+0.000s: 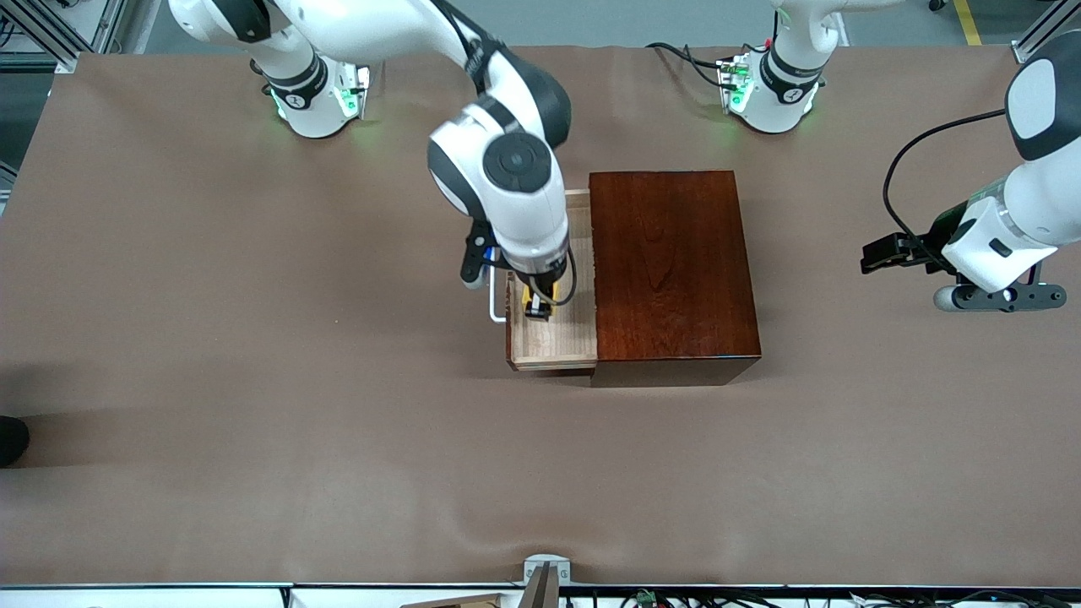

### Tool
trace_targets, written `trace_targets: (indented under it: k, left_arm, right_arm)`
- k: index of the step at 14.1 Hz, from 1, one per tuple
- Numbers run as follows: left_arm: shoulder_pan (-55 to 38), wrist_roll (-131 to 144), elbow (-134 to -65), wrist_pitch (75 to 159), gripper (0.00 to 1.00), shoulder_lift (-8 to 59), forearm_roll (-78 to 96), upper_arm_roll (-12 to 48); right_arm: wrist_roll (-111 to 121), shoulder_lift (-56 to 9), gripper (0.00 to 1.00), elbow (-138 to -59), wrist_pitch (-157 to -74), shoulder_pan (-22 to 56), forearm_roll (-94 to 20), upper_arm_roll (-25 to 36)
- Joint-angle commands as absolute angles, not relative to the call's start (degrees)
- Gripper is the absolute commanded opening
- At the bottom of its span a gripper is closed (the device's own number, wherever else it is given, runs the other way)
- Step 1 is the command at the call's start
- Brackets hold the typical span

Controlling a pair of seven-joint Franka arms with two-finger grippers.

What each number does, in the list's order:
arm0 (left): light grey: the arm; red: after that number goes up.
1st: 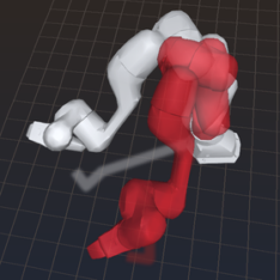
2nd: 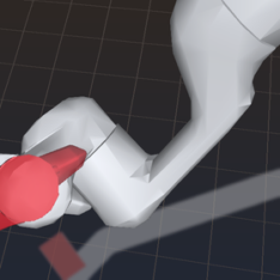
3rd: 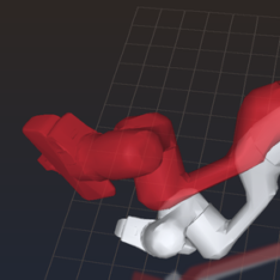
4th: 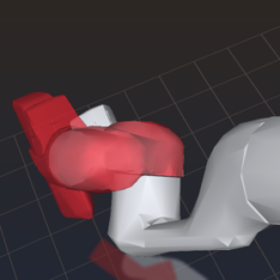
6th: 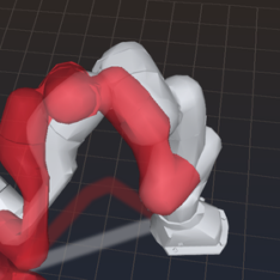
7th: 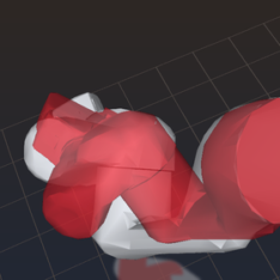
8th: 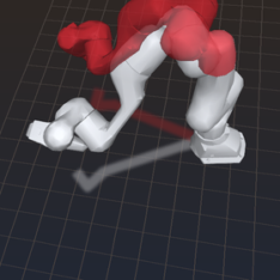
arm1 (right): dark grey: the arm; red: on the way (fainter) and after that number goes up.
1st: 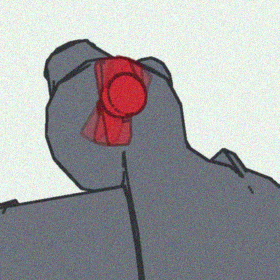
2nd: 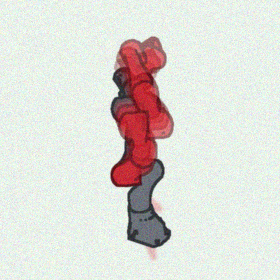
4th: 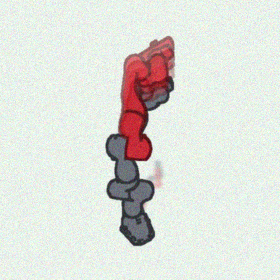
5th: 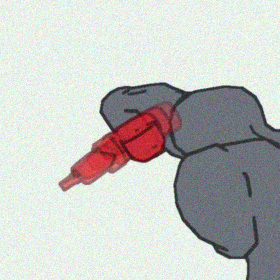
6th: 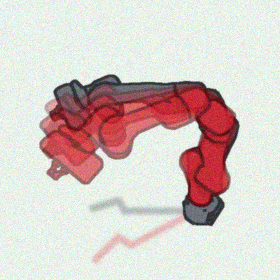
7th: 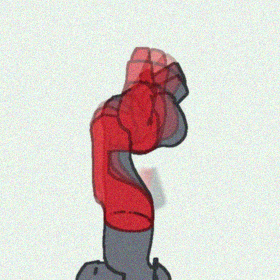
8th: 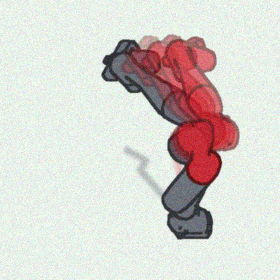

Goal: Open drawer, take yellow block, close drawer
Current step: 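Lift the cube with the right gripper while the left gripper returns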

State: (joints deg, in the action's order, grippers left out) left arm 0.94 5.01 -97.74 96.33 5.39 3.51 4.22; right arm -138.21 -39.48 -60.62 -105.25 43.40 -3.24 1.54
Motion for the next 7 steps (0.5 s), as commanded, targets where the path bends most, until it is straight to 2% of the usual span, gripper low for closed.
trace_targets:
  k: [1,4,7]
  left_arm:
    - [0.5,8.4,-97.5,95.4,1.00,5.4,4.5,4.8]
    - [-2.0,12.3,-98.6,95.3,1.00,5.4,4.5,4.9]
    - [-5.3,17.9,-98.7,95.3,1.00,5.4,4.5,5.1]
  right_arm:
    - [-122.9,-34.0,0.16,-62.0,-98.2,40.3,-4.0,1.1]
    - [-102.0,-31.1,0.00,-64.1,-89.8,37.7,-3.5,1.4]
    - [-89.1,-22.6,0.00,-75.1,-91.1,32.9,-3.1,1.5]
